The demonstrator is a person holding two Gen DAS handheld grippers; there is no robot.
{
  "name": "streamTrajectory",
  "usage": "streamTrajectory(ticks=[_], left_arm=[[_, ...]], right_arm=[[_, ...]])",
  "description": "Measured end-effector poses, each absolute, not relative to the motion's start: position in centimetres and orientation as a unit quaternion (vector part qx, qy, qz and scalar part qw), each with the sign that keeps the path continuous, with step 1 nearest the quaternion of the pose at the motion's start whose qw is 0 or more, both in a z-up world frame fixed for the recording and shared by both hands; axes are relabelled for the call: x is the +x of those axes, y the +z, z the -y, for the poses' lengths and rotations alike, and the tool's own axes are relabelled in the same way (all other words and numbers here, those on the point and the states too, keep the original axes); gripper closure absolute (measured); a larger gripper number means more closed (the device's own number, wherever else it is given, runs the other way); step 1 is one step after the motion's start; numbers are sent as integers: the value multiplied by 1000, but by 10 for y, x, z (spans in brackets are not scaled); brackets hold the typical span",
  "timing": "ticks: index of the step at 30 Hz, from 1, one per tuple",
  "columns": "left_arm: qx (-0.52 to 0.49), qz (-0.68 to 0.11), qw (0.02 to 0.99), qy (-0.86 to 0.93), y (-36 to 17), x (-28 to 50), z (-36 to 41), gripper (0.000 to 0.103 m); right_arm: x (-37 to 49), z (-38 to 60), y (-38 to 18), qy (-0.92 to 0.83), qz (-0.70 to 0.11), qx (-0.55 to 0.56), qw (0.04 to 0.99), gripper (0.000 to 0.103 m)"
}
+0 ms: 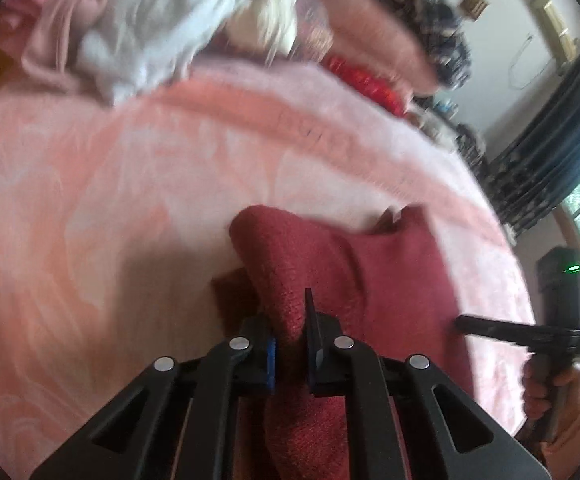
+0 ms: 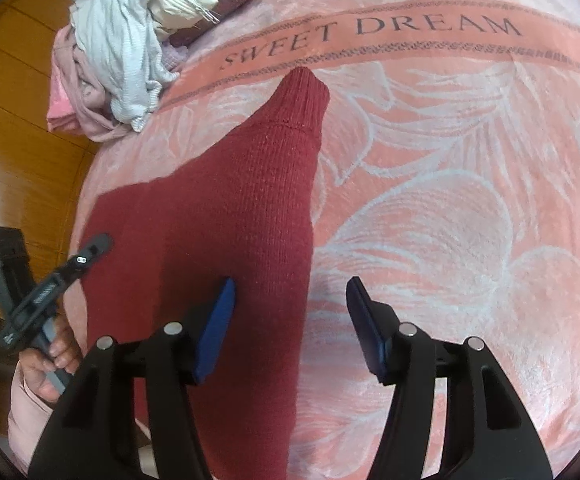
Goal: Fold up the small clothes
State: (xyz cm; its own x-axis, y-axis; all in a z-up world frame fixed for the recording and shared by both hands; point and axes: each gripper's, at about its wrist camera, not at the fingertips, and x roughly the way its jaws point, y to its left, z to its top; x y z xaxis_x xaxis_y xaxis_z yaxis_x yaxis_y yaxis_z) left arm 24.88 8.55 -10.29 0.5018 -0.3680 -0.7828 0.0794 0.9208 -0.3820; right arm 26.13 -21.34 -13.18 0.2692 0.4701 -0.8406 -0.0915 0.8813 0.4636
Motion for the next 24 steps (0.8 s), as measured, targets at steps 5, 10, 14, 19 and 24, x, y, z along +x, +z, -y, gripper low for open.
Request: streamTrajectory(ticks=[5,10,14,19,24], left_arm=[[-148,-494,847,-127,-128,251,-81,91],[-187,-513,826,-140,-114,247,-89,61],[-226,-523,801,-182,-97,235,-93,21],[-225,-538,784,-212,-94,215,-94,14],[-192,-561,777,-209,-113,208,-86,14]], right_arm=[[262,211,-138,172,-581,154,780,44],[259,210,-125,169,-586,142,780,44],[245,209,-108,206,-589,140,769,36],[227,205,-105,225,-598,104,762,32],[226,199,-125,231,-618,110,744,32]])
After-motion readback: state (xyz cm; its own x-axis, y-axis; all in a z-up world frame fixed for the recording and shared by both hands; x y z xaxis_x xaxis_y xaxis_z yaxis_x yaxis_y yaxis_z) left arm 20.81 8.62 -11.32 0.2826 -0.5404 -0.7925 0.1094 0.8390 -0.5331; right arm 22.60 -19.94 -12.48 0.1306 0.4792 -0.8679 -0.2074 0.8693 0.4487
